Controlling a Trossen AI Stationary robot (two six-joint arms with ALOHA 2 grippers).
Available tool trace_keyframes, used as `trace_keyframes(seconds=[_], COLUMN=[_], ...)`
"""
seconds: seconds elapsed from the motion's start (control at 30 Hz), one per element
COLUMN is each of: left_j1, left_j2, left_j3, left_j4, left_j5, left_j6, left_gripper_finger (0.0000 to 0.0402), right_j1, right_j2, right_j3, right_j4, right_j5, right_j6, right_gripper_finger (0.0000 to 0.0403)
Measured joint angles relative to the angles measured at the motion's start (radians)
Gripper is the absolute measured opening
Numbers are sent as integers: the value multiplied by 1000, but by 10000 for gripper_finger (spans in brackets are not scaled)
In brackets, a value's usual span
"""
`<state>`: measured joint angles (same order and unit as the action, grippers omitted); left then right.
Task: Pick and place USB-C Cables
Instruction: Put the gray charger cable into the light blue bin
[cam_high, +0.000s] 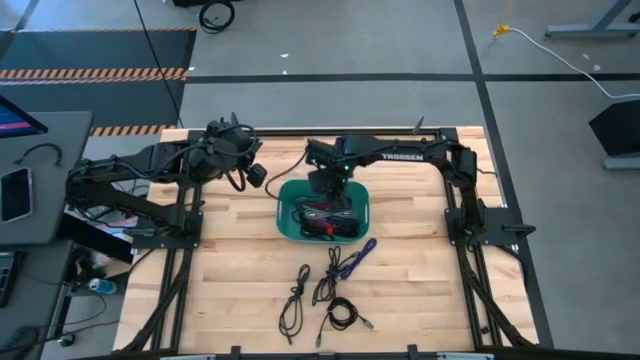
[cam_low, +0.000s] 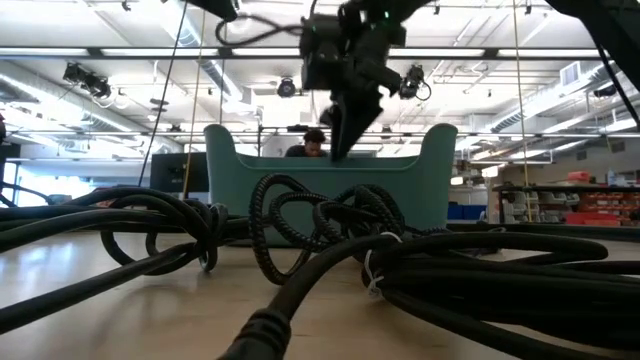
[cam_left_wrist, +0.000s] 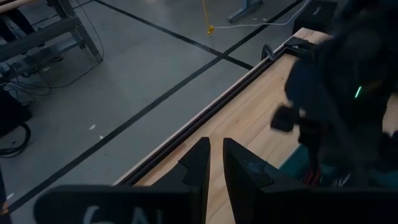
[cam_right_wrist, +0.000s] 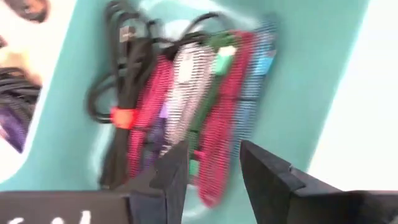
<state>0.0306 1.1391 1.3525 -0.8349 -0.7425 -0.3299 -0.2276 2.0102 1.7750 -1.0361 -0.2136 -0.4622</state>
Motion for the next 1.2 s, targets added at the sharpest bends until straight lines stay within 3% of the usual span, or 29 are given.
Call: trace_keyframes(seconds=[0.3,0.57,0.73,0.87,1.2], left_j1=[0,-2,-7,-7,1], left_j2=[0,0,0,0,0], left_j3=[0,0,0,0,0], left_j4=[-101,-183,-191,-191,-195], left_j5=[1,50,57,57,48], left_j6=[-147,-287,-287,-266,-217], left_gripper_finger=[50,50,50,50,50], right_j1=[-30,-162,-268,-330,-370], right_j2=[-1,-2,-10,-32,-86], right_j3=[289,502,583,557,463], right_j4=[-254,-370,-435,-500,-536], right_j5=[260,462,435,323,193], right_j6=[0,49,172,280,418], right_gripper_finger=[152,151,151,151,151])
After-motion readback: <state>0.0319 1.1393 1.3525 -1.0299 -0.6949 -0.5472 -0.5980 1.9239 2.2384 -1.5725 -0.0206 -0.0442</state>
